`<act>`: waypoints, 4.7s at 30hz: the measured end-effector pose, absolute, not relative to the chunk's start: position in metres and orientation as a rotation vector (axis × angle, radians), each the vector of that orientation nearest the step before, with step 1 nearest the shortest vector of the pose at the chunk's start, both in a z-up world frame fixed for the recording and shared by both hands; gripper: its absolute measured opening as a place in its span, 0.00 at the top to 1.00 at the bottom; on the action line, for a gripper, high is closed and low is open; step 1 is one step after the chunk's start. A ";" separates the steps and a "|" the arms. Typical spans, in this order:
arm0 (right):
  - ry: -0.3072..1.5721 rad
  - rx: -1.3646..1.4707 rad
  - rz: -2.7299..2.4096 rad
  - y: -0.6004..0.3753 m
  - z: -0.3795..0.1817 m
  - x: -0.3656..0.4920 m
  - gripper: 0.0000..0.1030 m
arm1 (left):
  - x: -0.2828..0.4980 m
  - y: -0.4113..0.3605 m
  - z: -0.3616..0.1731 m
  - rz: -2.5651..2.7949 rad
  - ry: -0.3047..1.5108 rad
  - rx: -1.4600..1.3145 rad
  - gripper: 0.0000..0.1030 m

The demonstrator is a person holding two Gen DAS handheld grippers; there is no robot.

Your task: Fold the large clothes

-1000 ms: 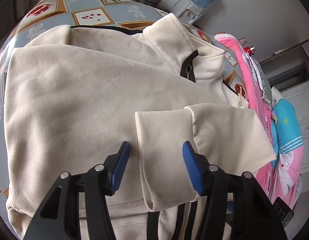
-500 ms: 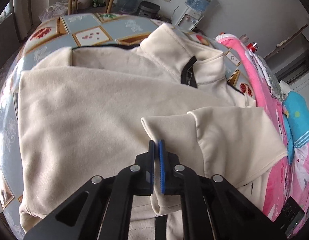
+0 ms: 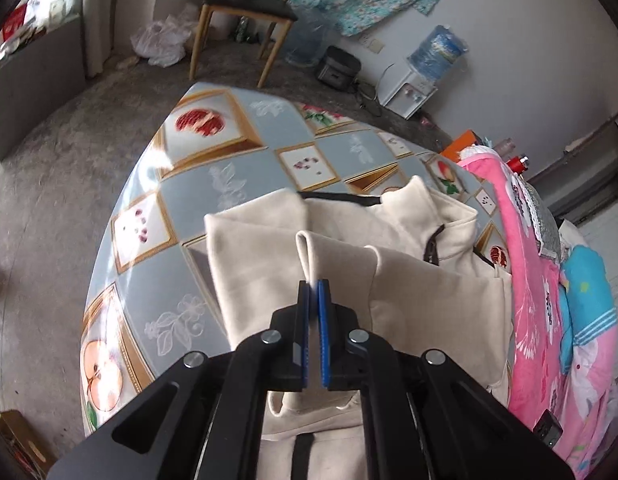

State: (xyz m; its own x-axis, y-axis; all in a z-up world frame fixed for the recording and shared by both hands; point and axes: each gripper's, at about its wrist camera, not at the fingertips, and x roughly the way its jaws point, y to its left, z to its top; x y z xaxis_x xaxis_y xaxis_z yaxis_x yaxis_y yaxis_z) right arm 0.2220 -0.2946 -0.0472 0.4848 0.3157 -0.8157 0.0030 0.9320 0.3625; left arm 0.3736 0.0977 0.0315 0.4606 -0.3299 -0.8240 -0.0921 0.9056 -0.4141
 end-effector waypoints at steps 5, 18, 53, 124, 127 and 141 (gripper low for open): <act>1.068 0.314 0.189 -0.293 -0.046 0.224 0.58 | 0.365 0.116 0.013 -0.149 1.121 -0.514 0.96; 0.974 0.192 0.139 -0.330 0.040 0.260 0.38 | 0.344 0.100 0.006 -0.131 1.012 -0.262 0.92; 0.987 0.272 -0.016 -0.398 0.041 0.217 0.27 | 0.245 0.094 0.002 -0.159 1.017 -0.107 0.50; 1.123 0.408 -0.119 -0.356 -0.040 -0.010 0.92 | 0.032 0.113 -0.048 -0.270 1.283 -0.262 0.95; 1.089 0.418 -0.110 -0.355 -0.030 -0.013 0.94 | 0.029 0.111 -0.031 -0.308 1.225 -0.270 0.96; 0.899 0.496 -0.004 -0.366 0.038 0.035 0.95 | 0.098 0.125 0.045 -0.442 0.979 -0.549 0.96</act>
State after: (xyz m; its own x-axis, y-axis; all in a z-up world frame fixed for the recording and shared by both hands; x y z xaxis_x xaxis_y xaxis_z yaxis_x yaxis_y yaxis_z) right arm 0.0353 -0.3655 0.0382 0.6305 0.2011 -0.7497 0.2071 0.8872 0.4122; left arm 0.0981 0.1249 0.0447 0.4900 -0.5802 -0.6506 0.1048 0.7801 -0.6168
